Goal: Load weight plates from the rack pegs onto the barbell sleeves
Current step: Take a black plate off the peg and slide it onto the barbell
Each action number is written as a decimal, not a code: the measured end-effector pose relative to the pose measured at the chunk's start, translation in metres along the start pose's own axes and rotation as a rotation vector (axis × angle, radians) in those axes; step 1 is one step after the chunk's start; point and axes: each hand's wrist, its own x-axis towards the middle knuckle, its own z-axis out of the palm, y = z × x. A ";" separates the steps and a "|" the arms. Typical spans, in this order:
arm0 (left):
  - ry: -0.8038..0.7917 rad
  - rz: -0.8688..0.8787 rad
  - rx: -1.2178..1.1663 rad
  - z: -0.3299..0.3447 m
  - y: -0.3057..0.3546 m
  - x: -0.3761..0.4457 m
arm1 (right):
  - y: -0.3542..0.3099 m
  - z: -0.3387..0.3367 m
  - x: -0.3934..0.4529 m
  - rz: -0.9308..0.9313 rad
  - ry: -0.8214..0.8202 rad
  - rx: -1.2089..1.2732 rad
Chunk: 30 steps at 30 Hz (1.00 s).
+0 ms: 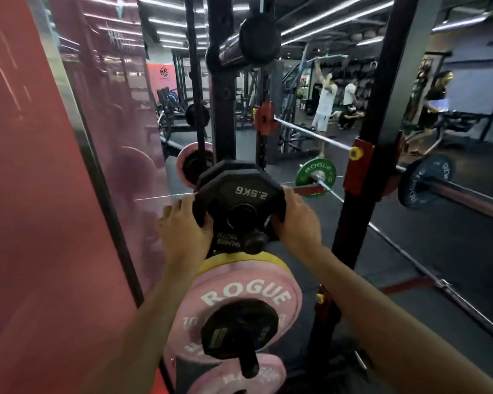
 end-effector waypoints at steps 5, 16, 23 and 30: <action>-0.013 0.036 -0.050 -0.016 -0.007 -0.019 | 0.002 -0.013 -0.020 -0.012 0.059 0.139; 0.044 0.142 0.056 -0.070 0.018 -0.064 | 0.003 -0.078 -0.072 -0.134 0.071 -0.018; 0.065 0.146 0.033 -0.097 0.106 -0.133 | 0.036 -0.172 -0.135 -0.076 0.165 -0.027; -0.024 0.223 -0.088 -0.071 0.221 -0.189 | 0.108 -0.289 -0.207 0.055 0.252 -0.212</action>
